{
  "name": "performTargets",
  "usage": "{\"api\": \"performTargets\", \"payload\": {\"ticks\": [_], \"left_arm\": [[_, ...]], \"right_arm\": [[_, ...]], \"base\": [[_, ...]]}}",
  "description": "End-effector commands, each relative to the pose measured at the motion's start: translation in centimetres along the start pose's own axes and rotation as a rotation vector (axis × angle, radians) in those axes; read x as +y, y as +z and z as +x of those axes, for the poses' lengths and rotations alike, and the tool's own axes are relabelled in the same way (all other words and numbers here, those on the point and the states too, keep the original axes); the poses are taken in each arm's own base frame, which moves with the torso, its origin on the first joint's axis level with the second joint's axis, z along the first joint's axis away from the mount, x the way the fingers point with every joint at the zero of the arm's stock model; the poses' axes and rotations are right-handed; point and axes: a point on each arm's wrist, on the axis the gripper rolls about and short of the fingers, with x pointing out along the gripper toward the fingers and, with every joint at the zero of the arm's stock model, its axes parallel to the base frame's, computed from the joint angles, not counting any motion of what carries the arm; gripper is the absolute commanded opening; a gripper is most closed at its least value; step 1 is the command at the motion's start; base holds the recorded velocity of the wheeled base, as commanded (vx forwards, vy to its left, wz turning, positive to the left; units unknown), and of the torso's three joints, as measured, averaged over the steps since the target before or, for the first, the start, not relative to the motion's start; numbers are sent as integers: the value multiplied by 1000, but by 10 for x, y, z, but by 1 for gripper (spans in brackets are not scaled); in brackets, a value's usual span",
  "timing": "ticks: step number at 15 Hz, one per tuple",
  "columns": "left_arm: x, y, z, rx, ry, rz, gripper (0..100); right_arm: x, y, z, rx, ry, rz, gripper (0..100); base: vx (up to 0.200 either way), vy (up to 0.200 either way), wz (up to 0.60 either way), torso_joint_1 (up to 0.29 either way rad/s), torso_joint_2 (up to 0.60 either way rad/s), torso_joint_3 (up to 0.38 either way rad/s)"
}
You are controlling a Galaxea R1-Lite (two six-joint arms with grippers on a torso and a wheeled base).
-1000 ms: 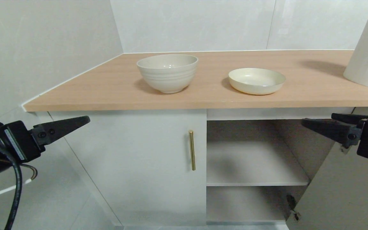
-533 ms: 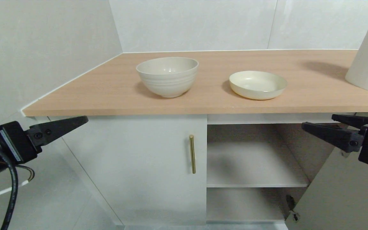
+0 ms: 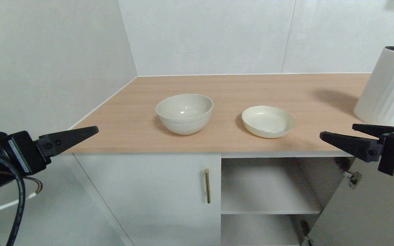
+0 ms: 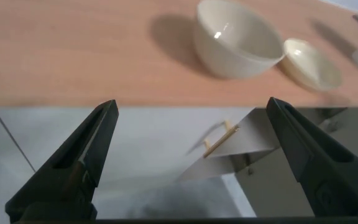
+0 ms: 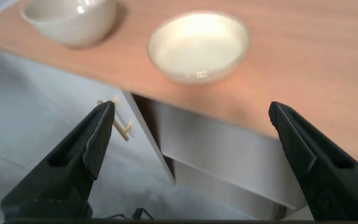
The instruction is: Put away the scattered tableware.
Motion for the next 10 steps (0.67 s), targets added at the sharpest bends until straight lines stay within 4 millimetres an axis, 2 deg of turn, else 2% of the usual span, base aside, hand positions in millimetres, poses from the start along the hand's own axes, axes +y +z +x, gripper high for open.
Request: {"api": "performTargets", "payload": {"ticks": [1, 5, 7, 9, 10], "left_arm": [[0, 0, 1, 3, 1, -1, 100], [0, 1, 0, -2, -2, 0, 100], [-6, 15, 2, -37, -21, 7, 100], [-13, 49, 28, -66, -23, 12, 100], [-14, 56, 38, -42, -16, 7, 100]], "right_arm": [[0, -1, 2, 3, -1, 0, 100], [0, 1, 2, -1, -2, -1, 100], [2, 17, 14, -19, -9, -3, 100], [0, 42, 49, 82, -54, 23, 100], [-1, 52, 63, 127, -81, 68, 100]], "base": [[0, 0, 0, 188, -476, -295], [0, 0, 0, 144, -367, -226], [0, 0, 0, 34, -78, -53], [0, 0, 0, 0, 0, 0], [0, 0, 0, 0, 0, 0]]}}
